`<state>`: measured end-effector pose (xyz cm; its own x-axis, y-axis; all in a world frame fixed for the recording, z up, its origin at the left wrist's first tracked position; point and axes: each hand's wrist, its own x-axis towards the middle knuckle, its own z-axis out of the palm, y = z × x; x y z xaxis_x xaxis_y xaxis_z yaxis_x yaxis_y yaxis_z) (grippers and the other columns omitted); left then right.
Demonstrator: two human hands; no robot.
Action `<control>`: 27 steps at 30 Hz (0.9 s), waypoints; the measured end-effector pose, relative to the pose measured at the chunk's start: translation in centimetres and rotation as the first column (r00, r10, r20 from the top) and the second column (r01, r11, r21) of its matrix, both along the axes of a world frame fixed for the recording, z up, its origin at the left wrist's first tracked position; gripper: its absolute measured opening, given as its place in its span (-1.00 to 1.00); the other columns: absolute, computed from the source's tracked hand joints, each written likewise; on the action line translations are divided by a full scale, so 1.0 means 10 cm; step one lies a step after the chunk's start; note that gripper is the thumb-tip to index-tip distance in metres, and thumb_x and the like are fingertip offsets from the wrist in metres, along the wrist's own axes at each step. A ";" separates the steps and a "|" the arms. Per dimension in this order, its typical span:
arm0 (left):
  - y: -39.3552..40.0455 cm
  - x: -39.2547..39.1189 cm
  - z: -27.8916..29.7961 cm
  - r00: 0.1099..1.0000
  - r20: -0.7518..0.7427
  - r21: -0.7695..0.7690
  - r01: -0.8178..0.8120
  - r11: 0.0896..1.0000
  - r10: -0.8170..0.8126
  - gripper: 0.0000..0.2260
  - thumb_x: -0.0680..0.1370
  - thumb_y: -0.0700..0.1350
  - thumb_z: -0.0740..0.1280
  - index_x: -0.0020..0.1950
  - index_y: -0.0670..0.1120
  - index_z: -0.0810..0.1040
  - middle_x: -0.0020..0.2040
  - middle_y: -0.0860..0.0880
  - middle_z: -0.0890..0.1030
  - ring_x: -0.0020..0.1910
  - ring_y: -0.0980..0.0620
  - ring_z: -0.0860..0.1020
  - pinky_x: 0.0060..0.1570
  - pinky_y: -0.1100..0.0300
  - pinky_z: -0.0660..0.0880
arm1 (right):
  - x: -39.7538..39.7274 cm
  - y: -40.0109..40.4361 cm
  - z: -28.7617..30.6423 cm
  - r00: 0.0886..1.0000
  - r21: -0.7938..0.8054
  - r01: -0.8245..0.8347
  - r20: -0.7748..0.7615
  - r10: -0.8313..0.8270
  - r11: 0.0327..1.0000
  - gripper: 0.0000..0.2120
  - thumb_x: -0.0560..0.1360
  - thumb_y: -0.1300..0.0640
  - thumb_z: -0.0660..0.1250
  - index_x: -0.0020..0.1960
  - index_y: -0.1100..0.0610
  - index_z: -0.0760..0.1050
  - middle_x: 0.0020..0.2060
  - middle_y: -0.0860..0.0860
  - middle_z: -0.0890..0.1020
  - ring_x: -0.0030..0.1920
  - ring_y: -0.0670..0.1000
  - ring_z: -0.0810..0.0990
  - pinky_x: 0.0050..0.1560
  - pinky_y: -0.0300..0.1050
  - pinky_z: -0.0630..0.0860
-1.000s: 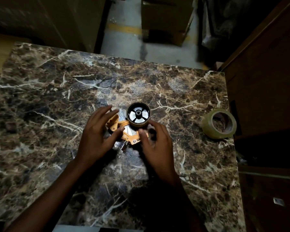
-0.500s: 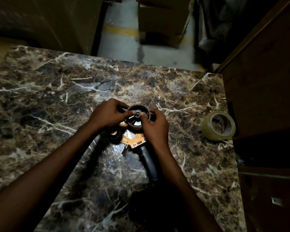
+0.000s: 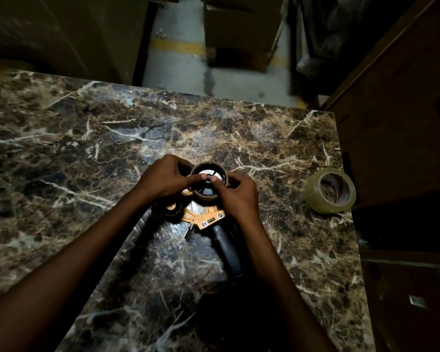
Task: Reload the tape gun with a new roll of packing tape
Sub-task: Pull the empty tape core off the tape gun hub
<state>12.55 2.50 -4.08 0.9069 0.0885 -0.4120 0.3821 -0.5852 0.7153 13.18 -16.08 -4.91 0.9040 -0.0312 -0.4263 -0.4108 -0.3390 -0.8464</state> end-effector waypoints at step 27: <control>-0.07 0.00 -0.01 0.974 -0.133 -0.216 -0.210 0.953 0.185 -0.79 0.47 -0.01 0.66 0.02 -0.07 0.77 -0.06 -0.11 0.81 -0.02 -0.16 0.78 0.11 -0.16 0.69 | 0.09 0.08 0.06 0.969 0.131 0.140 -0.221 -0.109 0.981 -0.64 0.45 0.23 0.59 0.15 0.21 0.52 0.11 0.23 0.68 0.06 0.19 0.72 0.03 0.14 0.73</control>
